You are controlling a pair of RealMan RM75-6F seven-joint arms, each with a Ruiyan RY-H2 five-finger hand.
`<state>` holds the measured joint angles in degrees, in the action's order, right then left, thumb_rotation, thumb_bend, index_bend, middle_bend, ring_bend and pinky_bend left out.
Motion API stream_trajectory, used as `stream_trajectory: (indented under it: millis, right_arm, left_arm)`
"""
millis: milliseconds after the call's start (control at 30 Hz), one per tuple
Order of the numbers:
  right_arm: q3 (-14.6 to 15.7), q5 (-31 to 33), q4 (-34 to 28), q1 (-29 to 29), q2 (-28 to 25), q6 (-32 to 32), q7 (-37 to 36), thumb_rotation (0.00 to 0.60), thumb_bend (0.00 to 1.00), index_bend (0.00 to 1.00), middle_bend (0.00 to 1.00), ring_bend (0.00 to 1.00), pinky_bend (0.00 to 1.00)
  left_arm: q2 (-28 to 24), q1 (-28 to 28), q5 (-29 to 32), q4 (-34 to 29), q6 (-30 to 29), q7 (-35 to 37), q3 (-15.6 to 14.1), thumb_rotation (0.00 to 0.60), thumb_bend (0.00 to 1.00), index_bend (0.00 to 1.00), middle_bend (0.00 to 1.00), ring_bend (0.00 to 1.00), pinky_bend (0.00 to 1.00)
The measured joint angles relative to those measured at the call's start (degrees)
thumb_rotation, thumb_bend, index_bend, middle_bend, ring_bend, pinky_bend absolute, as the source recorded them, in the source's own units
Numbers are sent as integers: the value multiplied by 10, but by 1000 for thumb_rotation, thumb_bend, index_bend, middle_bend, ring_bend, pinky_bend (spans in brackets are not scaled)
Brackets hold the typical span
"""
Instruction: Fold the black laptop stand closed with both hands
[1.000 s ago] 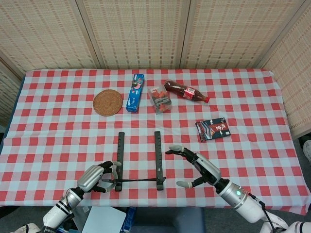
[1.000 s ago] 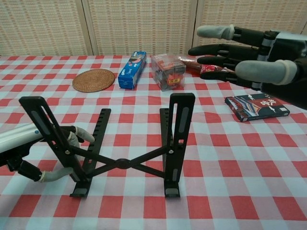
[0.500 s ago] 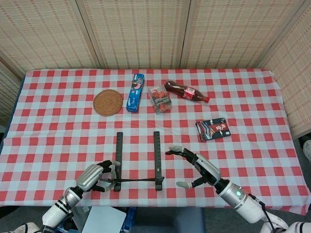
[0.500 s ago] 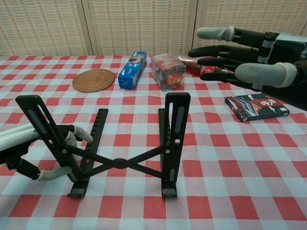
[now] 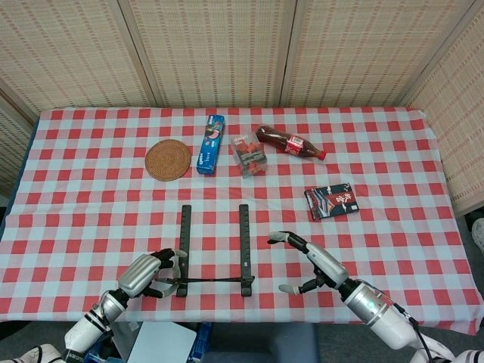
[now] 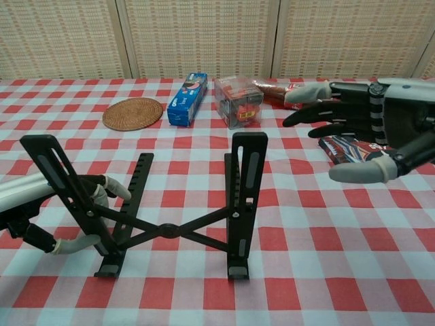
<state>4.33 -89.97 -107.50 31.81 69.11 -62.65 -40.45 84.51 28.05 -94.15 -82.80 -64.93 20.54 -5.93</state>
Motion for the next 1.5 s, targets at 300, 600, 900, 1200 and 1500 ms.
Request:
stream_trajectory:
  millis: [300, 600, 900, 1200, 1500]
  right_arm:
    - [-12, 113, -30, 8, 11, 59, 204, 600, 157, 296, 226, 44, 55]
    - [-44, 226, -29, 19, 88, 67, 363, 600, 185, 421, 262, 46, 55]
    - [-71, 309, -16, 42, 165, 62, 478, 600, 182, 491, 283, 55, 55]
    - [-88, 352, -1, 55, 211, 50, 531, 600, 161, 529, 298, 63, 55]
    - [-90, 363, 2, 56, 220, 55, 538, 600, 149, 562, 311, 68, 55]
  left_arm:
    - [-8, -1, 0, -7, -1, 5, -3, 600, 349, 431, 221, 187, 309]
    - [-11, -1, 1, -12, 0, 6, -3, 600, 349, 434, 221, 187, 309]
    - [-13, 0, 2, -14, 0, 7, -2, 600, 349, 436, 221, 186, 309]
    - [-15, -1, 1, -15, -2, 10, -2, 600, 349, 436, 221, 186, 309]
    - [-14, 0, 0, -14, -1, 11, -2, 600, 349, 436, 221, 185, 309]
